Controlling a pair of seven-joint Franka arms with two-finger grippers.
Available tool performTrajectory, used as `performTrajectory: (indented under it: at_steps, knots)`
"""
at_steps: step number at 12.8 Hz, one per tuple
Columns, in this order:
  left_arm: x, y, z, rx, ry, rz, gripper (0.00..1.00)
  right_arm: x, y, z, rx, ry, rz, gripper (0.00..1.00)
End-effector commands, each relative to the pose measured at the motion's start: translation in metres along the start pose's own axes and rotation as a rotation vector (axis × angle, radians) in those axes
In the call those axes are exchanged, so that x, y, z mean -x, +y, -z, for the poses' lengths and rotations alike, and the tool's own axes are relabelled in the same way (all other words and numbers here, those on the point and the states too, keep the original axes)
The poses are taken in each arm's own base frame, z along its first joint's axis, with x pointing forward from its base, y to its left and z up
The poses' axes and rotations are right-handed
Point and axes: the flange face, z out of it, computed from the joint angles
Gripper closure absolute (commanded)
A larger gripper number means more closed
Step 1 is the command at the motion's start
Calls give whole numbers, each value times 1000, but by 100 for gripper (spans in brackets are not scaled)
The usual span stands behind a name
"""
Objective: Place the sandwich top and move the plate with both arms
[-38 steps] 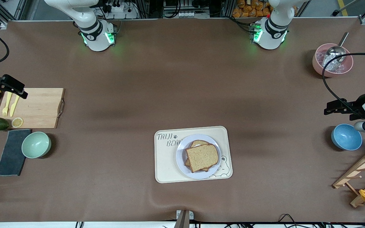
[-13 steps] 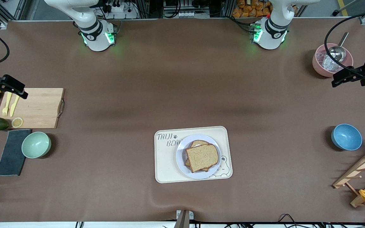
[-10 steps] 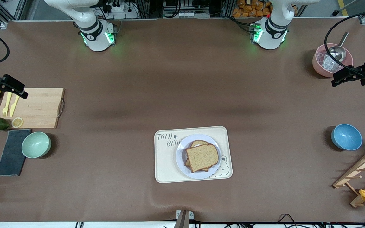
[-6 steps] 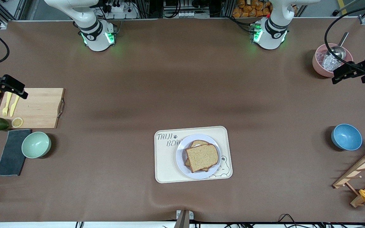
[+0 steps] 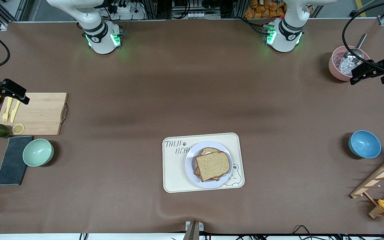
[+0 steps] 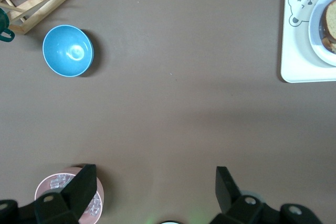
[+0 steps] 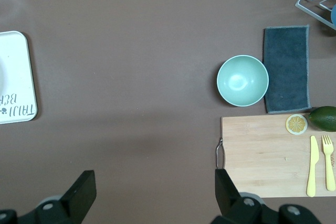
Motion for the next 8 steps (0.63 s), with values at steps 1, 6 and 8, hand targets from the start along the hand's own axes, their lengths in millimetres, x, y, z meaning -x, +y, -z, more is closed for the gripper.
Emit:
performTrajectory:
  at_steps: [1,6,8]
  knots:
    - [14,2,7,10,11,21,0,0,2,0,14,2,-10,0]
    - [14,24,5,4,15,-6,0,1,2,2,13,7,-8,0]
    - [14,26,1,6,8,-9,0,1,2,2,13,7,-8,0]
